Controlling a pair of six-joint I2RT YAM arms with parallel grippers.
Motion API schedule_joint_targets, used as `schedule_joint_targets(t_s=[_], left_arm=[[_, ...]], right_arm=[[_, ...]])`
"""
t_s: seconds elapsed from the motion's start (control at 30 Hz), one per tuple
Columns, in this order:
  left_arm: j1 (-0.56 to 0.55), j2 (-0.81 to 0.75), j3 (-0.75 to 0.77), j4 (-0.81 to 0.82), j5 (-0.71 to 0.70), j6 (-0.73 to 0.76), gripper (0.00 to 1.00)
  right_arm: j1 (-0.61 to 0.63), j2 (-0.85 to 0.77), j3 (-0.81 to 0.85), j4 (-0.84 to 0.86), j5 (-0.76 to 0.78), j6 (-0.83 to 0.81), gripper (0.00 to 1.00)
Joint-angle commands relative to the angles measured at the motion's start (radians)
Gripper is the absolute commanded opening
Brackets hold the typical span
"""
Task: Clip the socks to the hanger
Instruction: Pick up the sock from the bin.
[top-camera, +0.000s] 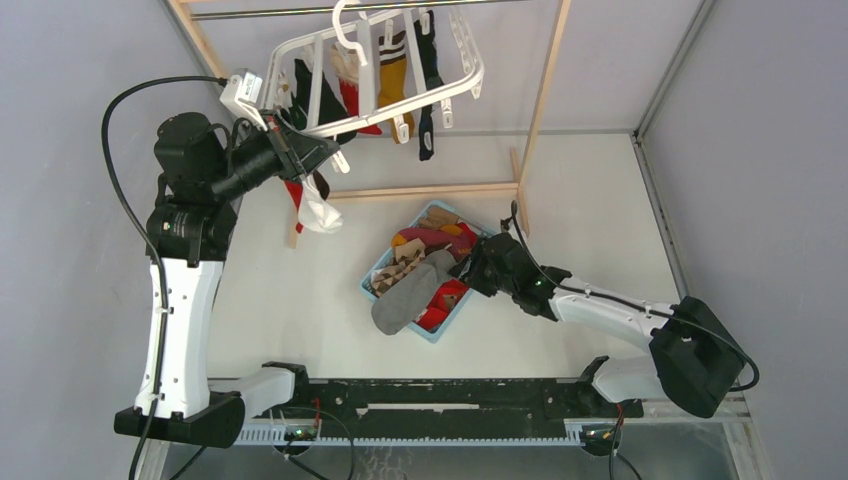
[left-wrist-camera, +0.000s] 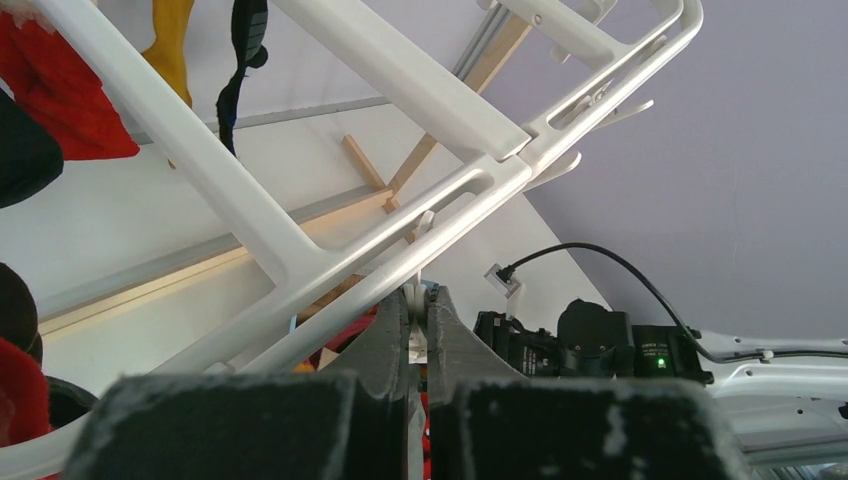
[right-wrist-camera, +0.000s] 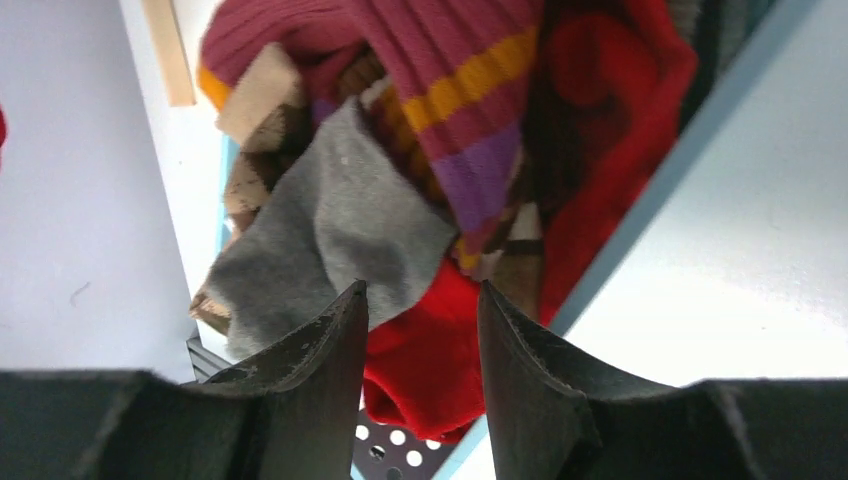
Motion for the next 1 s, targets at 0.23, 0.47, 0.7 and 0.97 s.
schedule_joint_targets(t_s=[0.23, 0.47, 0.7, 0.97], left_arm=[[0.003, -0.010, 0.032, -0.040, 0.046, 0.010, 0.00], [0.003, -0.007, 0.043, -0.048, 0.043, 0.016, 0.00], [0.000, -0.006, 0.047, -0.049, 0.046, 0.009, 0.00], [0.001, -0.008, 0.051, -0.050, 0.047, 0.009, 0.00]], right_arm=[[-0.034, 0.037, -0.023, 0.146, -0.052, 0.096, 0.52], [-0.041, 0.093, -0.026, 0.216, -0.057, 0.128, 0.51], [-0.036, 0.157, -0.026, 0.304, -0.062, 0.179, 0.50], [-0.067, 0.134, -0.093, 0.537, -0.090, 0.243, 0.43]])
